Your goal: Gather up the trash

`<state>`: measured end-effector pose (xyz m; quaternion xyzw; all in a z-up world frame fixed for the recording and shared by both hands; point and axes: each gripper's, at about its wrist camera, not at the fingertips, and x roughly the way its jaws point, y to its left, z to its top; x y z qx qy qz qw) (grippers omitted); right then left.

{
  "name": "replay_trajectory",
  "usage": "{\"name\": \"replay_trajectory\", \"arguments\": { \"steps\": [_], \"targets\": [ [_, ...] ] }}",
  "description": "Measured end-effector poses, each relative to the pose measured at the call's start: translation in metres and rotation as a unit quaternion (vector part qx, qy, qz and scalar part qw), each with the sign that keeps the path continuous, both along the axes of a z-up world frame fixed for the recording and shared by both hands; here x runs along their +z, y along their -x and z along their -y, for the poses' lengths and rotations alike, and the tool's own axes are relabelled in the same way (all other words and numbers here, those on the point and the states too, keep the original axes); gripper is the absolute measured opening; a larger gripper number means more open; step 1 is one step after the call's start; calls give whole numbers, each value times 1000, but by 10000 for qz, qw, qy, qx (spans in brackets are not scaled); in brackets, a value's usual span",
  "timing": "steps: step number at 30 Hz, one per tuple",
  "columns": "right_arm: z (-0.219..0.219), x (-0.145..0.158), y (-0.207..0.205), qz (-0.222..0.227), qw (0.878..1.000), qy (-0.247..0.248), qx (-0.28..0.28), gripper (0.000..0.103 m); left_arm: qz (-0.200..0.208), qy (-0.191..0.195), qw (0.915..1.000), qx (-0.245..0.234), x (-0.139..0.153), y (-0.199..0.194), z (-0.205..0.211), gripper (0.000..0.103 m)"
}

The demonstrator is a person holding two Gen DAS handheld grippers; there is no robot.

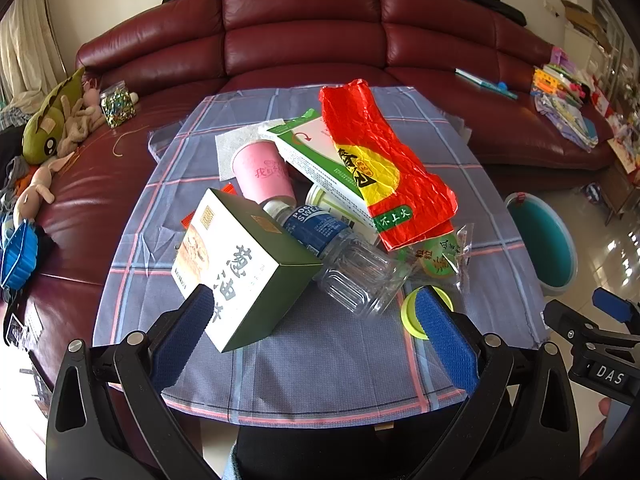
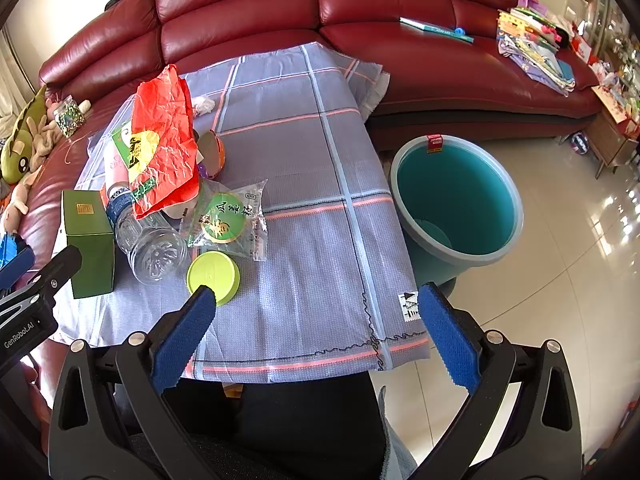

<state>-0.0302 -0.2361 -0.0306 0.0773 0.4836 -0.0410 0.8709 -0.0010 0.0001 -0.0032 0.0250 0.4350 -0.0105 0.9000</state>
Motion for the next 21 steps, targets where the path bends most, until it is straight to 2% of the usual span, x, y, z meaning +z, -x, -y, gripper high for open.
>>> {"name": "replay_trajectory", "arguments": {
  "steps": [21],
  "targets": [
    [-2,-2,-2,-41,10000,11,-3,97,-23,6,10000,0,-3,0,1,100]
  ]
}}
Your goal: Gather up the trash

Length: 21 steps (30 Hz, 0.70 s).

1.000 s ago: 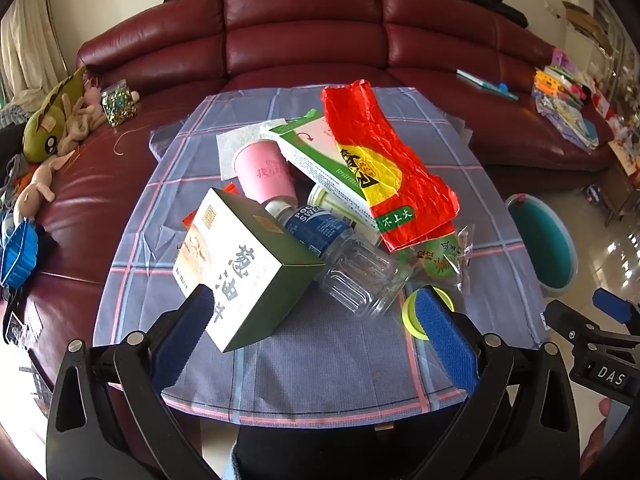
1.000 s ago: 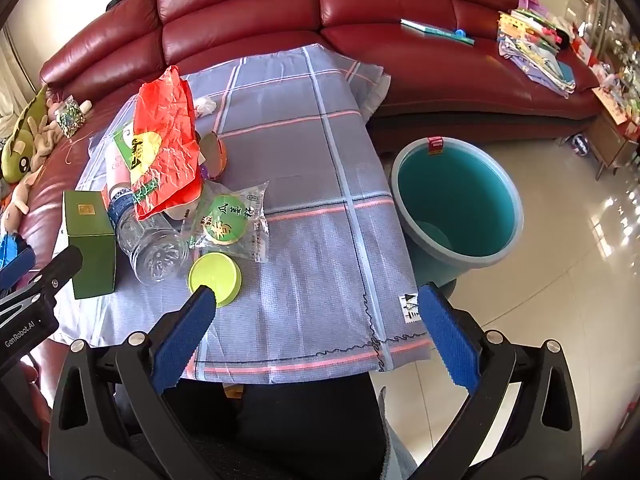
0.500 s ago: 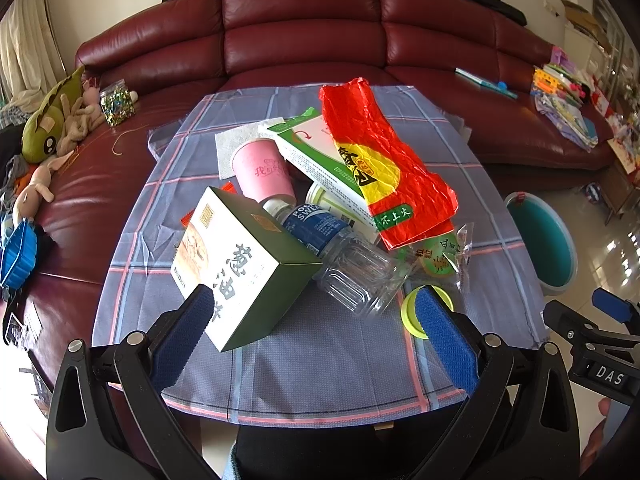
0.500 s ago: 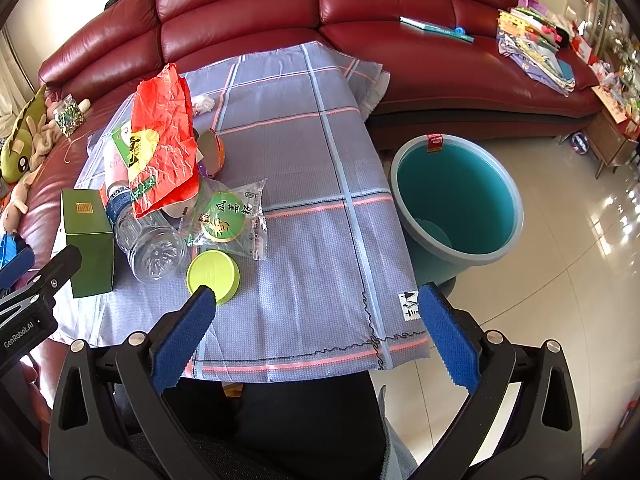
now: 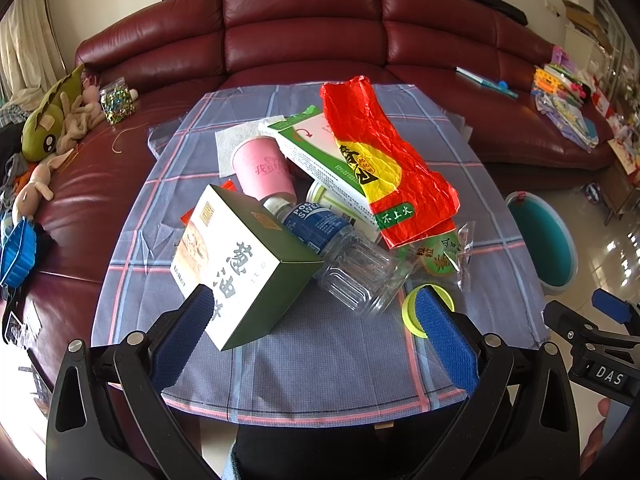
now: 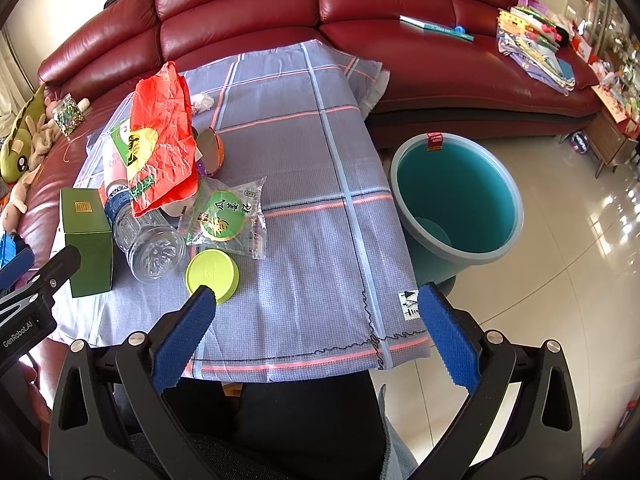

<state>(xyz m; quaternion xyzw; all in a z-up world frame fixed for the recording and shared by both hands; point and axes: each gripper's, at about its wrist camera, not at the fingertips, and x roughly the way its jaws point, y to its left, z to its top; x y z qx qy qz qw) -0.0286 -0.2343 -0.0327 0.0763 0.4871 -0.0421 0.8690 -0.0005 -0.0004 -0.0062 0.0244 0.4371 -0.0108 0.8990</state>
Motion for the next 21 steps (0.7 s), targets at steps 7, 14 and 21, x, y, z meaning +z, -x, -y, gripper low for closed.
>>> {"name": "replay_trajectory", "arguments": {
  "steps": [7,14,21],
  "targets": [
    [-1,-2,0,-29,10000,2,13,97,-9,6,10000,-3,-1,0,0,100],
    [-2,-2,-1,-66,10000,0,32,97,-123,100,9998,95,-5,-4,-11,100],
    [-6,-3,-8,-113,9999,11,118,97,-420,649,9951,611,-12,-14,-72,100]
  ]
}}
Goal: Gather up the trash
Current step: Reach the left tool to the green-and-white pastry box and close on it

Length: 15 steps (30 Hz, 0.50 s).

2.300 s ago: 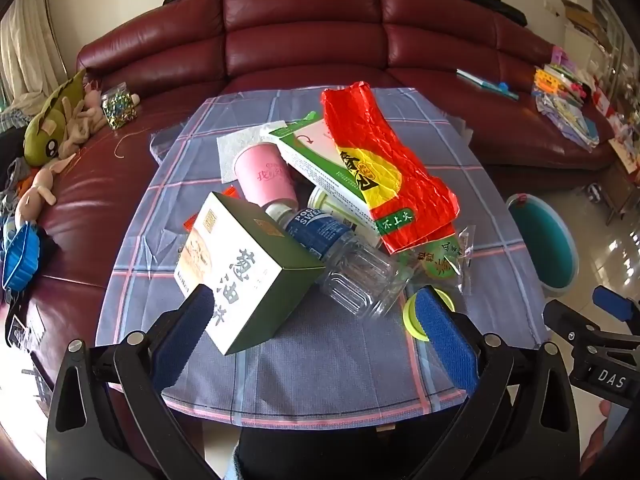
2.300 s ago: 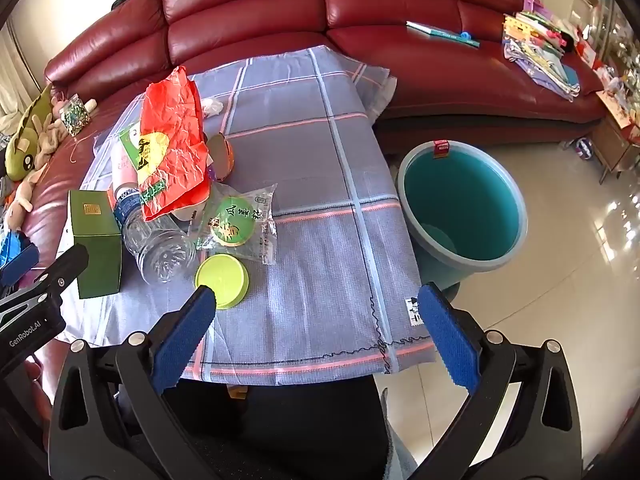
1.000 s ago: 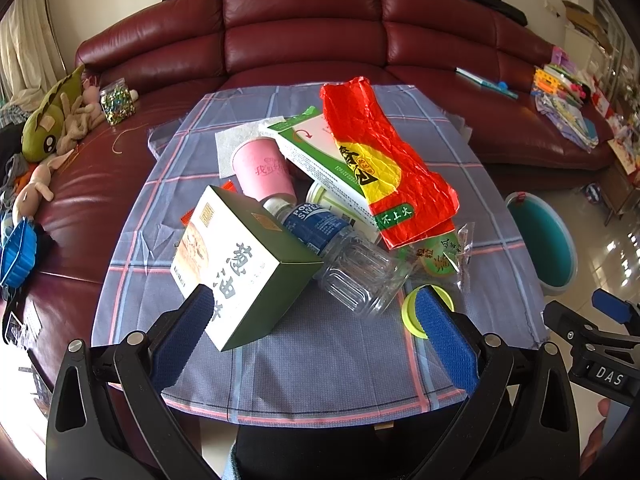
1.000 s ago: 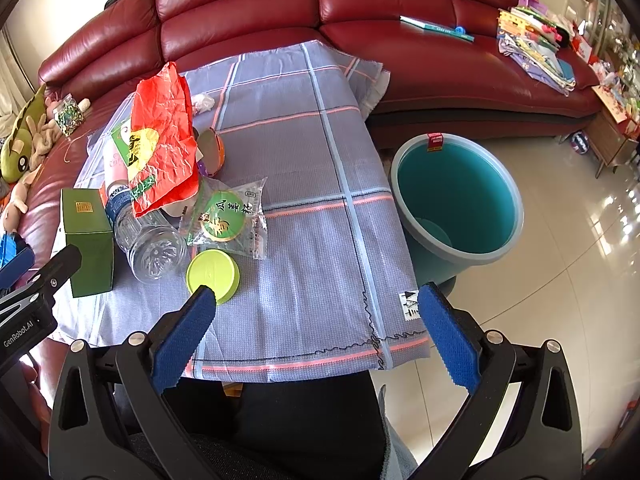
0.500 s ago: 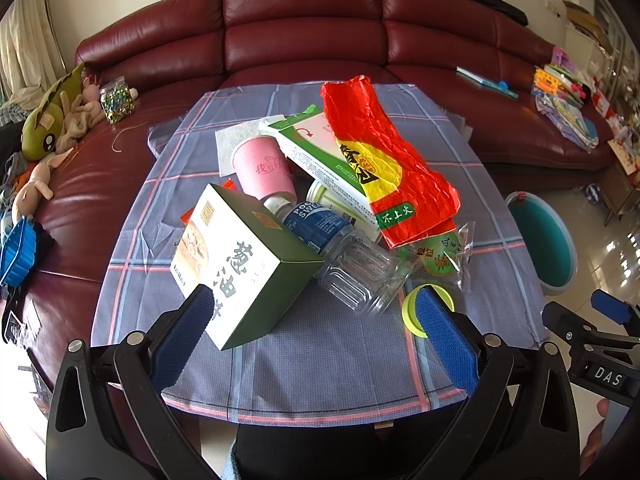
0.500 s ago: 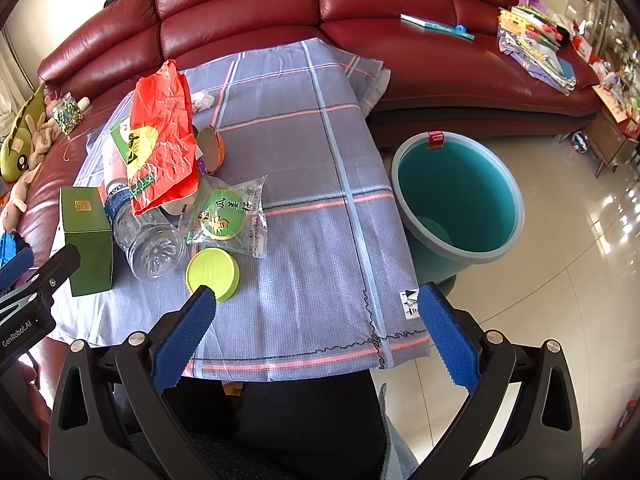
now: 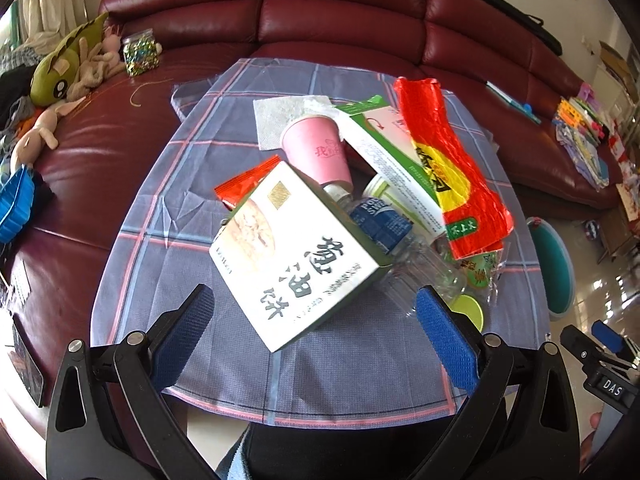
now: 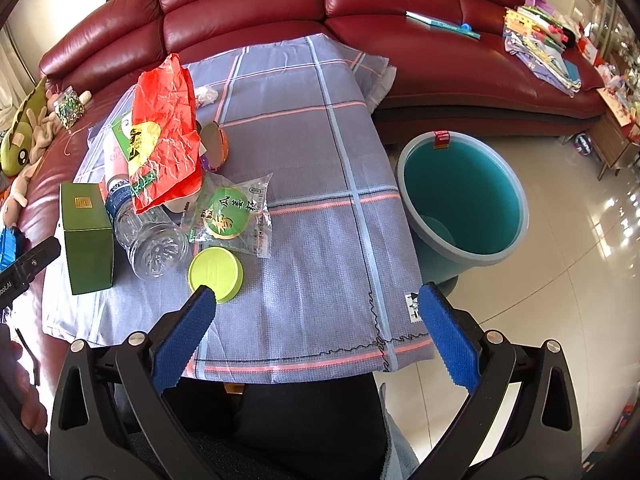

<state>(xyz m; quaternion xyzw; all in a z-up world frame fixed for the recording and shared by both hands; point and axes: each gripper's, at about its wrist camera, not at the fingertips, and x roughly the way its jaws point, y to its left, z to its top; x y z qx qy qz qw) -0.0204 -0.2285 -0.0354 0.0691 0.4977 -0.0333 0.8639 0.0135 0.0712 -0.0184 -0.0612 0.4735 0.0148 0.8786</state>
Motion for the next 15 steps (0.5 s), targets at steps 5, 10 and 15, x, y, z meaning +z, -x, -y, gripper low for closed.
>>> {"name": "replay_trajectory", "arguments": {
  "steps": [5,10,15],
  "targets": [
    [-9,-1,-11,-57,9997,-103,212,97,-352,277,9990,91,-12,-10,-22,100],
    [-17,-8,-23,-199,9993,-75,294,97,-538,543,9971,29,-12,-29,-25,100],
    [-30,-2,-35,-157,9982,-114,574,97,-376,114,9992,-38,-6,-34,-32,100]
  ]
}}
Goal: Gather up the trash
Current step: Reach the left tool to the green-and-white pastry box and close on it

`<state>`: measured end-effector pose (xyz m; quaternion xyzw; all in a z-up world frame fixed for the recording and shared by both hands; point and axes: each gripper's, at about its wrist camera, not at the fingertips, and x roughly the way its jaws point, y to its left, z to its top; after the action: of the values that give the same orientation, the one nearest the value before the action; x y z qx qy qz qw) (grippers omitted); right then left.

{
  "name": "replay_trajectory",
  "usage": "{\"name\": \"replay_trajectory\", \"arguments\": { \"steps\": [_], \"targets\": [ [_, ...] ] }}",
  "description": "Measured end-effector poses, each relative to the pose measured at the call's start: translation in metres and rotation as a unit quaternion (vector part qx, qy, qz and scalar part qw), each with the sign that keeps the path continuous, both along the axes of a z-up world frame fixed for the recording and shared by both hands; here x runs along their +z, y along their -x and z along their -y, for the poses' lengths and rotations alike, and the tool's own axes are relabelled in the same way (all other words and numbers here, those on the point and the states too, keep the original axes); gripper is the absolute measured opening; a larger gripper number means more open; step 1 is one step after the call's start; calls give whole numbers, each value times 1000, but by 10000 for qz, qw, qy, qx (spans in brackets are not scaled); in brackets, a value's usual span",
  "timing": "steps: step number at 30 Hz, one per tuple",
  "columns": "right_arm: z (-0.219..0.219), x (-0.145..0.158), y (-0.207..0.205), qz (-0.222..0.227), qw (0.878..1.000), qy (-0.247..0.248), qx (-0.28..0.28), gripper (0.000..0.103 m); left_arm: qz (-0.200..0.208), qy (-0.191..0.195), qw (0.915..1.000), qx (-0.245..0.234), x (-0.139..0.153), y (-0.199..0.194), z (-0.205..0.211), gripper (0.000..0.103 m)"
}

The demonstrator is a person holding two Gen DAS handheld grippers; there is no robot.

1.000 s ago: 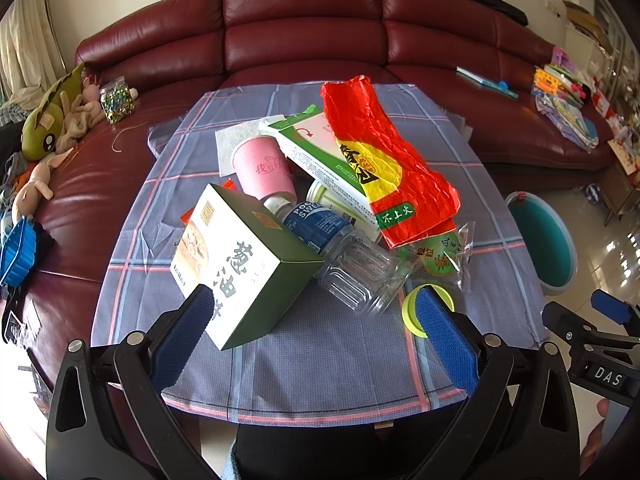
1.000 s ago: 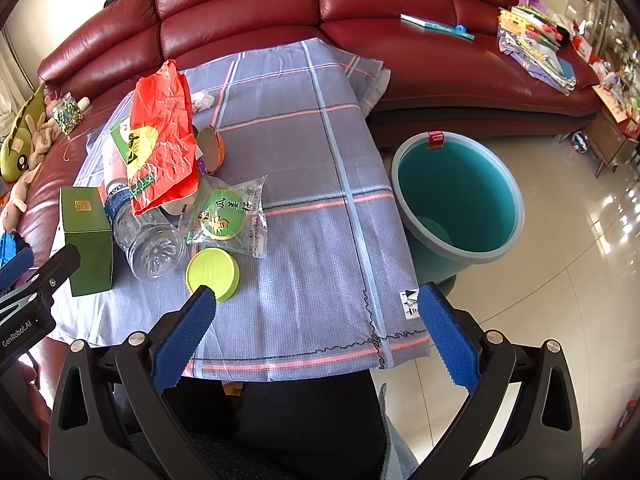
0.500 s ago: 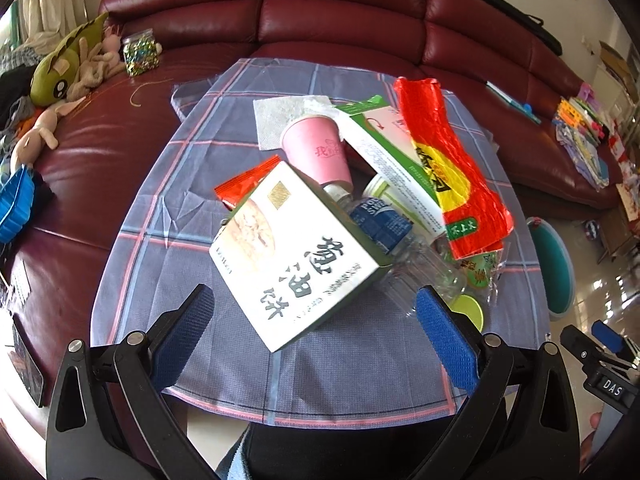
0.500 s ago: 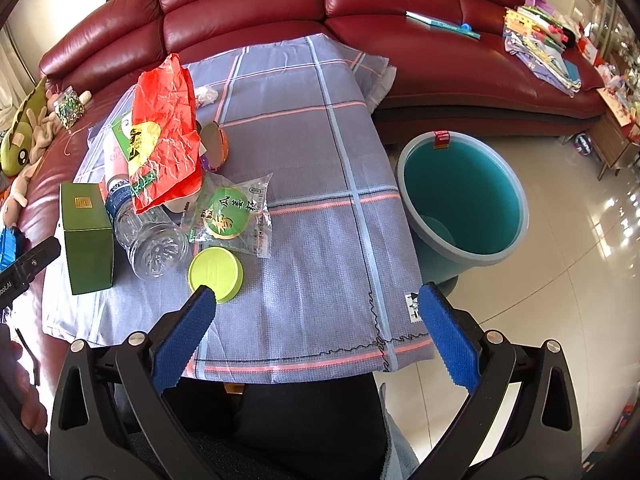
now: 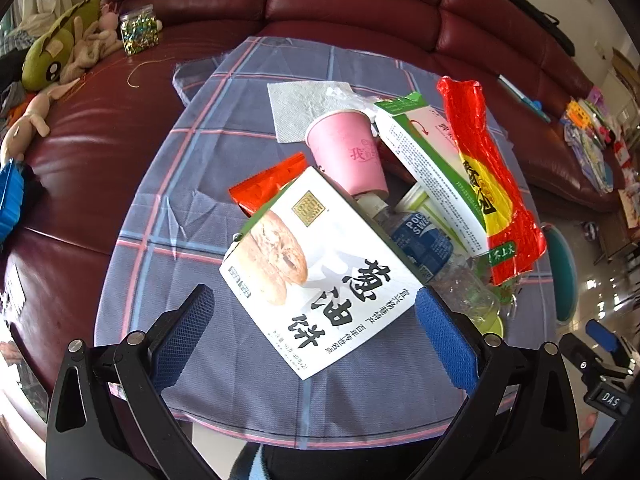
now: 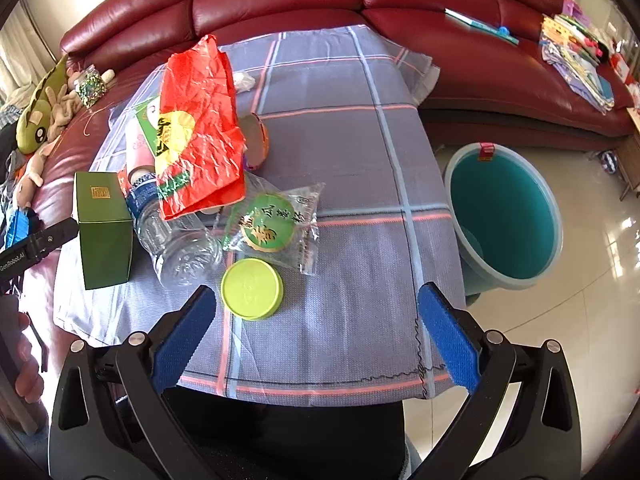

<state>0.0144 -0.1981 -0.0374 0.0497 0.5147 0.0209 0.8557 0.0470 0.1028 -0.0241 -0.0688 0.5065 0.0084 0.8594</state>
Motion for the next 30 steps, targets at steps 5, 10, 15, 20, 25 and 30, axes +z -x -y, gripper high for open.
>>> {"name": "replay_trajectory", "arguments": {
  "steps": [5,10,15,20,25,30],
  "targets": [
    [-35,5,-15,-4,9988,41,497,97,-59,-30,9999,-156,-12,3,-25,100],
    [-87,18,-34,67,9934,-75,1146,97,-201,-59,9994,-265,-31,7,-52,100],
    [-138,27,-48,73,9862,-139,1646,68,-117,123,9985,-517,-35,7,-78,100],
    [-166,18,-54,-260,9819,-313,1852,41,112,260,9927,-1174,-27,-12,-82,100],
    [-164,16,-54,-396,9826,-428,1765,32,216,271,9765,-2125,-21,-41,-63,100],
    [-149,12,-54,-539,9848,-605,1537,25,43,546,9497,-3082,-28,-55,-39,100]
  ]
}}
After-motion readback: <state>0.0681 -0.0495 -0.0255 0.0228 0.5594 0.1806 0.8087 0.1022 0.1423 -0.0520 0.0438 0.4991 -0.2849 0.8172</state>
